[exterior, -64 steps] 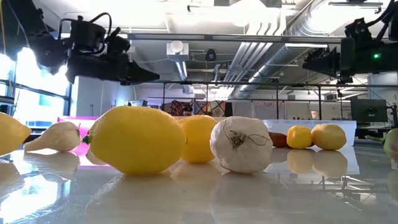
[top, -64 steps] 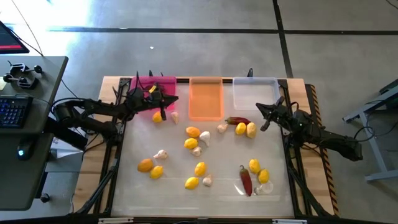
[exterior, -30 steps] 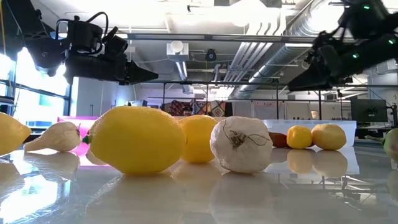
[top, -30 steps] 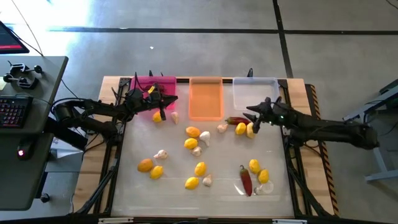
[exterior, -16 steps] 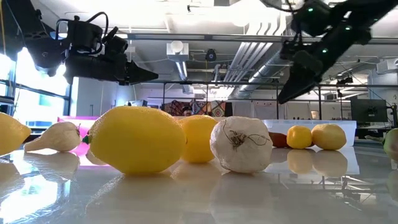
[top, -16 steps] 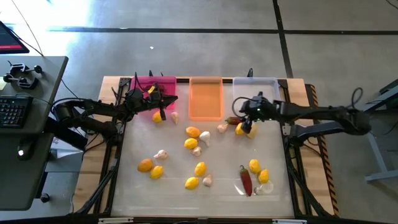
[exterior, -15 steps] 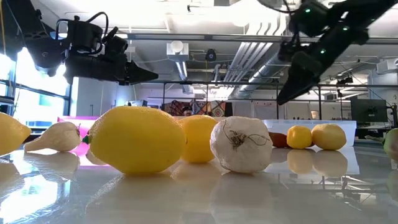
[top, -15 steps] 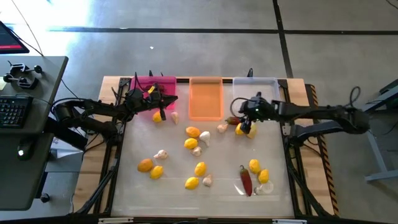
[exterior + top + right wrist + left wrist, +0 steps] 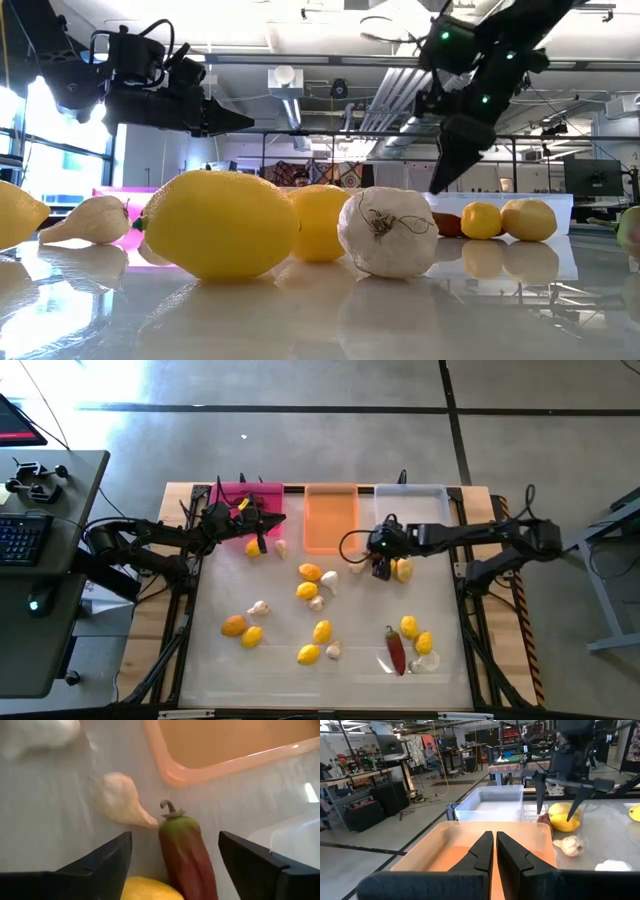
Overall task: Sort produce into baskets
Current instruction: Put the red chili pepper into the pink bin
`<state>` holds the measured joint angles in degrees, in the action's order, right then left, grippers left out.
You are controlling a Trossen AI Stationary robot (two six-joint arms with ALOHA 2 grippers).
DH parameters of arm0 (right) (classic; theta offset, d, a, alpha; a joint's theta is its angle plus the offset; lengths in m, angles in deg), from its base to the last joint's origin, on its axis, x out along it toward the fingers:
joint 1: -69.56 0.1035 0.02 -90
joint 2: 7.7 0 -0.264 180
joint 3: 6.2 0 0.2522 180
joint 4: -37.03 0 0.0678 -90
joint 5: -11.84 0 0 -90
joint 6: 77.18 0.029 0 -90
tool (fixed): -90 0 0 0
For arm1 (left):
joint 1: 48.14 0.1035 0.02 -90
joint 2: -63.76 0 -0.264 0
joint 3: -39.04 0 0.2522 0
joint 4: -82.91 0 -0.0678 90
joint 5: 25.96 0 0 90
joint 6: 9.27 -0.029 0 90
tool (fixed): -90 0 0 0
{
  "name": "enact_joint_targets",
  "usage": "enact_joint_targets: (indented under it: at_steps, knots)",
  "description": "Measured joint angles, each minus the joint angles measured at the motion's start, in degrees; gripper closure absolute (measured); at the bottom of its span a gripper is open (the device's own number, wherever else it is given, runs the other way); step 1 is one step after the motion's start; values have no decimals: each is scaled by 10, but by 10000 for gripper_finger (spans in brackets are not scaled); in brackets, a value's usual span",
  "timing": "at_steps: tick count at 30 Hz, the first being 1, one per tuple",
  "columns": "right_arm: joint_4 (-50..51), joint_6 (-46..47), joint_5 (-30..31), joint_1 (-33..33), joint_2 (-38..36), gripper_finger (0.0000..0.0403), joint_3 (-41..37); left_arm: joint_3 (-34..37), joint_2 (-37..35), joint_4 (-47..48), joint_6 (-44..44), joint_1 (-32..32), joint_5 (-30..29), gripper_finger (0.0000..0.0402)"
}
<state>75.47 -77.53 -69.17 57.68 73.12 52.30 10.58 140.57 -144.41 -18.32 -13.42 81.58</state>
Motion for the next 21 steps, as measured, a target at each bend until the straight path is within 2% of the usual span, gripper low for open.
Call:
enact_joint_targets:
  at_steps: [13,17,21]
  knots:
    - [18,-36,-2,-5,106,107,33,0,0,2,9,0,0,393]
    - [19,-36,-2,-5,114,135,33,0,0,4,5,0,-1,393]
    - [22,-45,-2,-5,115,187,33,0,0,11,5,0,-2,393]
